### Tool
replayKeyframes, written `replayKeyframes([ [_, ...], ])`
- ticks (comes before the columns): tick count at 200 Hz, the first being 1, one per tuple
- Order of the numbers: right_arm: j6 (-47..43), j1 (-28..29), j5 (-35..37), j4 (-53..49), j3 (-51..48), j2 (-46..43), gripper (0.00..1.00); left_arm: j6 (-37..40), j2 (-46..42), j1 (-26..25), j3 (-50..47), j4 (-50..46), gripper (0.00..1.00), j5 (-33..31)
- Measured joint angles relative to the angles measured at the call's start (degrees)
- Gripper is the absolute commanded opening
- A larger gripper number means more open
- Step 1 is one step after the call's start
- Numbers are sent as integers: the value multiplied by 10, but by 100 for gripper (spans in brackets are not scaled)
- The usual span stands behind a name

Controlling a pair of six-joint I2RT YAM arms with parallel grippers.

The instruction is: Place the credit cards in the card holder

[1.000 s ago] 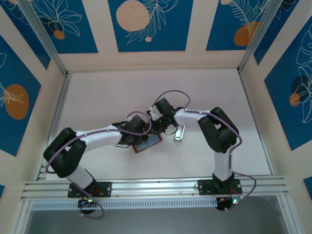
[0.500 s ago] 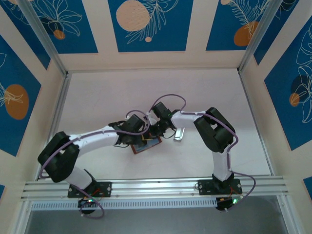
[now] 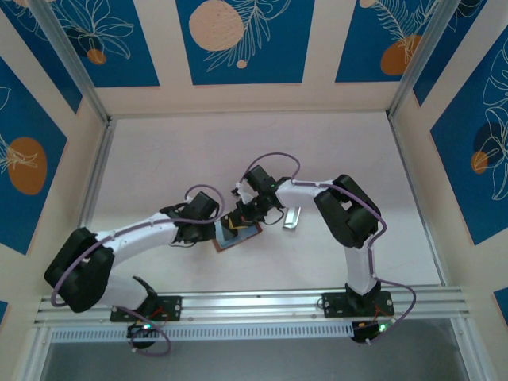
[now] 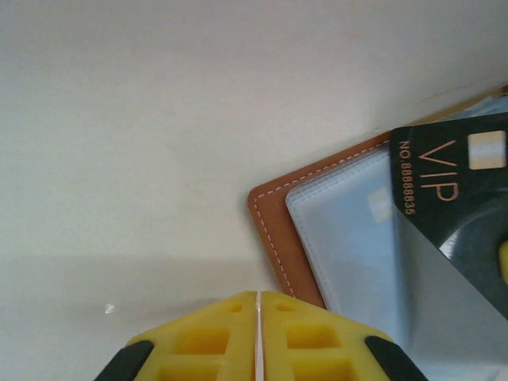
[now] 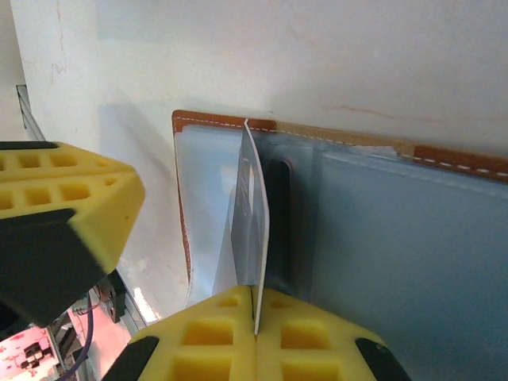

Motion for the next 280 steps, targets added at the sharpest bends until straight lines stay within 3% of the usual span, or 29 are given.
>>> replayKeyframes([
  [100, -14, -1, 0, -31, 4, 1, 0, 2, 62, 0, 13, 3, 5, 2],
  [280, 27, -10, 13, -81, -11, -25, 0, 2, 53, 0, 13, 2, 5, 2],
])
